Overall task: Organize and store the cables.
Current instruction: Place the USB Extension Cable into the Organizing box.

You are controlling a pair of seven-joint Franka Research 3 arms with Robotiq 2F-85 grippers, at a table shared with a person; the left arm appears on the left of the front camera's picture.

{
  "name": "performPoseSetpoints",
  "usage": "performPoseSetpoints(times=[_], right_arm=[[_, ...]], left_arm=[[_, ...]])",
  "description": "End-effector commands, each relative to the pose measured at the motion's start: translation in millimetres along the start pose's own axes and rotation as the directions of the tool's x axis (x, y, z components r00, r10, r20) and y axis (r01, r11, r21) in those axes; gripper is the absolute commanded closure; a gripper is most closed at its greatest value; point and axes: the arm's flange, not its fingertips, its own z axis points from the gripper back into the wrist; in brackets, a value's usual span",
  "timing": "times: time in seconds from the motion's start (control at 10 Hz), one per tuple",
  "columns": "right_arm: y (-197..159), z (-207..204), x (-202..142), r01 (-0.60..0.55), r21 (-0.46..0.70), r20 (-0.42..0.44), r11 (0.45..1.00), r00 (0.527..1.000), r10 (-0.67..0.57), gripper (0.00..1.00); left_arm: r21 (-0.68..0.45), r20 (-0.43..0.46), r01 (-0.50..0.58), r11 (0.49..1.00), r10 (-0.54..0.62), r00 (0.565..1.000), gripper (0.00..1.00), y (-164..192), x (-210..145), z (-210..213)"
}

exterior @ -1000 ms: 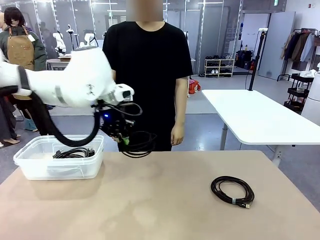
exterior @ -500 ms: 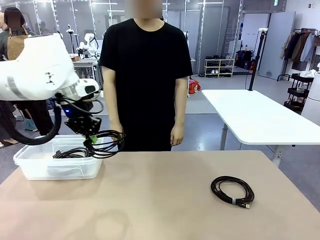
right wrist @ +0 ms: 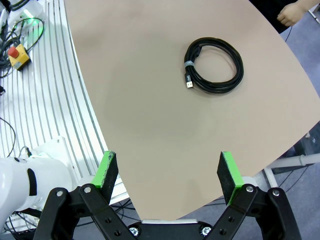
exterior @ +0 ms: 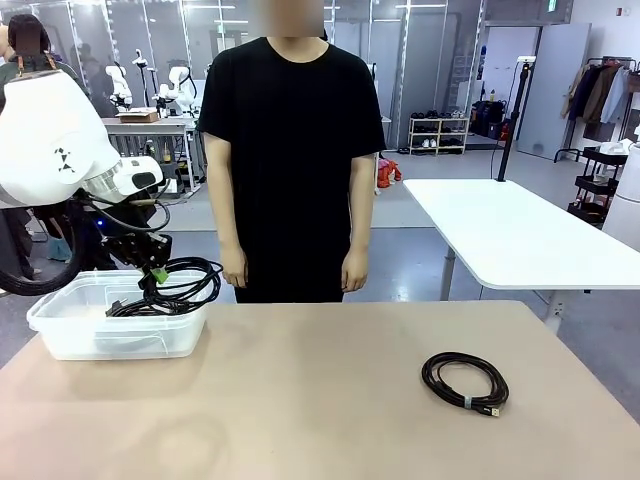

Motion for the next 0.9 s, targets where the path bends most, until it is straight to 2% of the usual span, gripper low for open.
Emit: performPoseSetpoints(times=[0.0,0.4,0.5,0.6,0.7,0.8], right_arm=[[-1,-1,1,-0.005,-0.007,0.002,1.0,1.0,0.005,0.0],[-1,-1,1,-0.005,-0.007,0.002,1.0,1.0,0.005,0.0],[-1,-1,1,-0.005,-0.007,0.002,1.0,1.0,0.005,0.0],[-1,-1,1,-0.005,-0.007,0.002,1.0,1.0,0.005,0.0],[-1,-1,1,-0.005,-0.007,0.002,1.0,1.0,0.005,0.0],[-1,-1,1,-0.005,-0.007,0.002,1.0,1.0,0.005,0.0]], left_arm=[[0.006,-0.007,-0.005,1.0,0.005,1.0,1.0,-5,1,3],[0.006,-0.007,-0.005,1.0,0.005,1.0,1.0,-5,1,3],[-0.001,-0.001,0.008,1.0,-0.008,1.0,0.8,-5,0,-1],[0.033,0.073,0.112,0.993,-0.114,0.991,0.8,-4,-10,22],[0.028,0.107,0.145,0.989,-0.148,0.983,0.8,20,-24,43],[0.036,0.095,0.192,0.981,-0.195,0.976,0.8,41,-37,47]])
